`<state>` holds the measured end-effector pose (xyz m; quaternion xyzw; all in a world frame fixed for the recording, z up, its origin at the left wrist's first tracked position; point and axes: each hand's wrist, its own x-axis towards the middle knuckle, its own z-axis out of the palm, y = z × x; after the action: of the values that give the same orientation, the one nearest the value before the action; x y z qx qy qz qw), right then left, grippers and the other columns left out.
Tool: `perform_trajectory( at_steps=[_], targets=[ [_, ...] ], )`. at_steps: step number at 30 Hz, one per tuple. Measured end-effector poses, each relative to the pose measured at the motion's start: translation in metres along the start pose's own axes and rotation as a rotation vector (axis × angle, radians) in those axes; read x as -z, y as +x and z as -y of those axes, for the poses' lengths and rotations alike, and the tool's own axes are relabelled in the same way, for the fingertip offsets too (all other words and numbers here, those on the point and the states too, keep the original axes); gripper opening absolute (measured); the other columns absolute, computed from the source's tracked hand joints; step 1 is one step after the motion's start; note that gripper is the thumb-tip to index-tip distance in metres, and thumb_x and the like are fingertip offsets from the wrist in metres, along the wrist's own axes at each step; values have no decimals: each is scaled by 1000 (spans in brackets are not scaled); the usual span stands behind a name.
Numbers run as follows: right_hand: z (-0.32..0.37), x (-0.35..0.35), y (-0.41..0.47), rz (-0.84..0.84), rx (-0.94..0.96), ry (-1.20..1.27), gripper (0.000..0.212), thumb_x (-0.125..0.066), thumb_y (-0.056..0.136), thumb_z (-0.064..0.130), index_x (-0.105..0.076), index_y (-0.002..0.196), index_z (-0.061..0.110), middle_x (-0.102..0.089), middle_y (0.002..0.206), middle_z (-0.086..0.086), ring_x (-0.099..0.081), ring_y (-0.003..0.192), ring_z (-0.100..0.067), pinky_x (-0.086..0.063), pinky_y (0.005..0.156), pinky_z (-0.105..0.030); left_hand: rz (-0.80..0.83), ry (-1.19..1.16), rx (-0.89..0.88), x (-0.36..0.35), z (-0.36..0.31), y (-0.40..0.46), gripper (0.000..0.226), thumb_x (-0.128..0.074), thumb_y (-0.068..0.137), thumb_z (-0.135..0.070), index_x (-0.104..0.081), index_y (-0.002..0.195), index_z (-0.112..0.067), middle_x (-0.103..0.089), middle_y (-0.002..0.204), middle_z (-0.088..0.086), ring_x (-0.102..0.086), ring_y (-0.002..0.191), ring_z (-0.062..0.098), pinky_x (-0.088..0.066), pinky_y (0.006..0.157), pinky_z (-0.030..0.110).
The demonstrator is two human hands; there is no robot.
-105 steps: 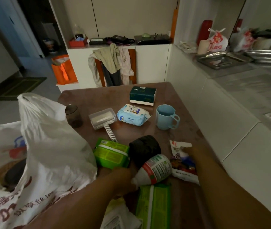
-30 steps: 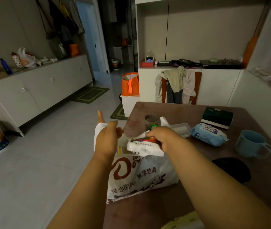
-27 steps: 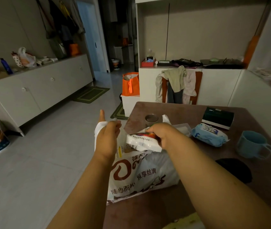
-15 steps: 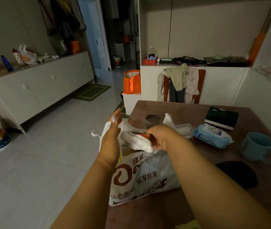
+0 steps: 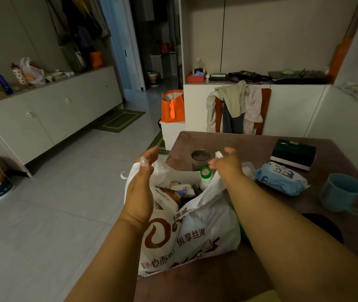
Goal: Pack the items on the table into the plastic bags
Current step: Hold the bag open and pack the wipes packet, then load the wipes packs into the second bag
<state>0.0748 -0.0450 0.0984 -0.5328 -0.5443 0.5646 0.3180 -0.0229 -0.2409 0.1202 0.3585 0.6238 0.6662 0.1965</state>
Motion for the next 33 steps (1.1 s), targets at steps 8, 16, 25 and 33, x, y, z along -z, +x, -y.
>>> perform_trajectory(
  at_steps=[8,16,25,33],
  targets=[
    [76,37,-42,67,324,365,53,-52,89,-2,-36,136,17,-59,126,-16,-50,56,-9,-36,46,-21,-66,-28,-75,-6,-34,21,45,-24,99,-50,-47,134,-34,-43,136,-17,-46,109,-4,-42,63,0],
    [88,80,-110,99,571,313,57,-71,77,18,-48,125,39,-60,117,14,-51,72,-25,-45,51,-27,-188,-127,-145,4,-68,8,33,-31,97,-50,-44,127,-44,-42,133,-20,-43,109,-3,-35,72,13],
    [16,98,-150,228,254,232,45,-55,93,25,-41,136,27,-71,105,-6,-32,35,-8,-27,35,-18,-222,-76,-13,-8,-48,-37,35,-38,98,-39,-41,134,-35,-50,139,-4,-51,120,19,-45,67,16],
    [20,97,-151,269,158,106,55,-47,94,48,-33,139,18,-68,107,-11,-54,44,-20,-44,42,-23,-366,-41,184,-16,-46,-46,33,-39,97,-38,-49,128,-29,-64,116,-1,-63,101,21,-50,69,32]
  ],
)
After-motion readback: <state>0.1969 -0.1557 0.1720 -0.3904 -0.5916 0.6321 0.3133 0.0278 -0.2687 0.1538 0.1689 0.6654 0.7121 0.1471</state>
